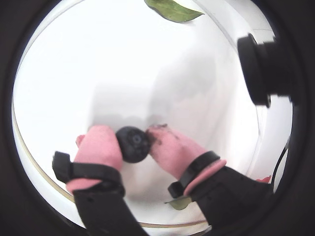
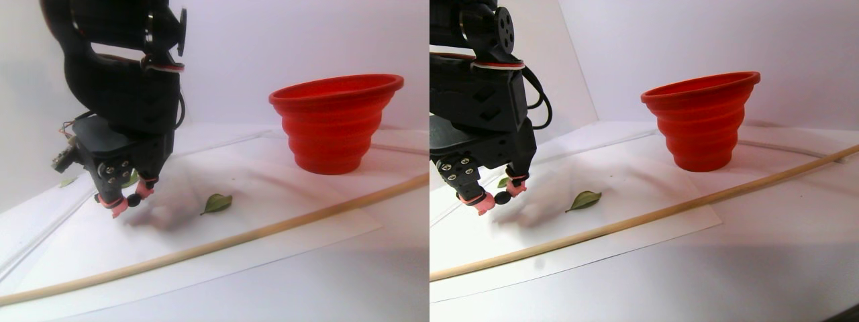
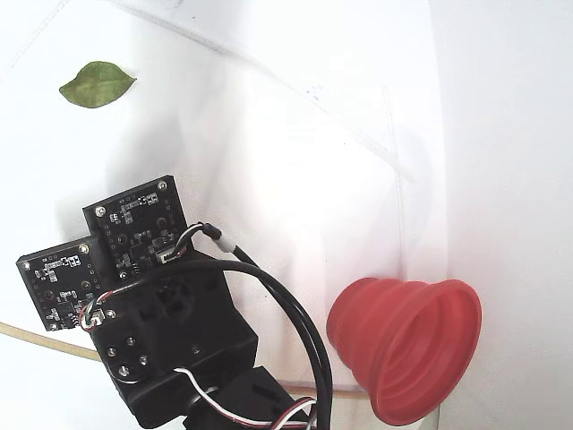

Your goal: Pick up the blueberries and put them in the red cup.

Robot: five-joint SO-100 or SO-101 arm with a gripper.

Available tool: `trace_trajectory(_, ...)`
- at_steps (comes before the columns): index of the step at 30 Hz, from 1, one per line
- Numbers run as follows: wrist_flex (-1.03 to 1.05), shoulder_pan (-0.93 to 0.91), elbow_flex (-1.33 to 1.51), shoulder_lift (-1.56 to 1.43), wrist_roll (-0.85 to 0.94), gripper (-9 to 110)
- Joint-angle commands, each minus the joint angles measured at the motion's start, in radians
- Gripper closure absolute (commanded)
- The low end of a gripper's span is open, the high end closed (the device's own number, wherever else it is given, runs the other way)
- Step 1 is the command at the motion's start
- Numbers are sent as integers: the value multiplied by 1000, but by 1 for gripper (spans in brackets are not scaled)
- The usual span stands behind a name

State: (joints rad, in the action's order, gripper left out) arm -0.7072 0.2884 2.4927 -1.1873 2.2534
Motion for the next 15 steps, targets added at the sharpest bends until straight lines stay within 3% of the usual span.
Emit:
trace_trajectory(1,31,9,32,-135,-18,90)
trace_trajectory(15,166,-17,112,-370,-25,90)
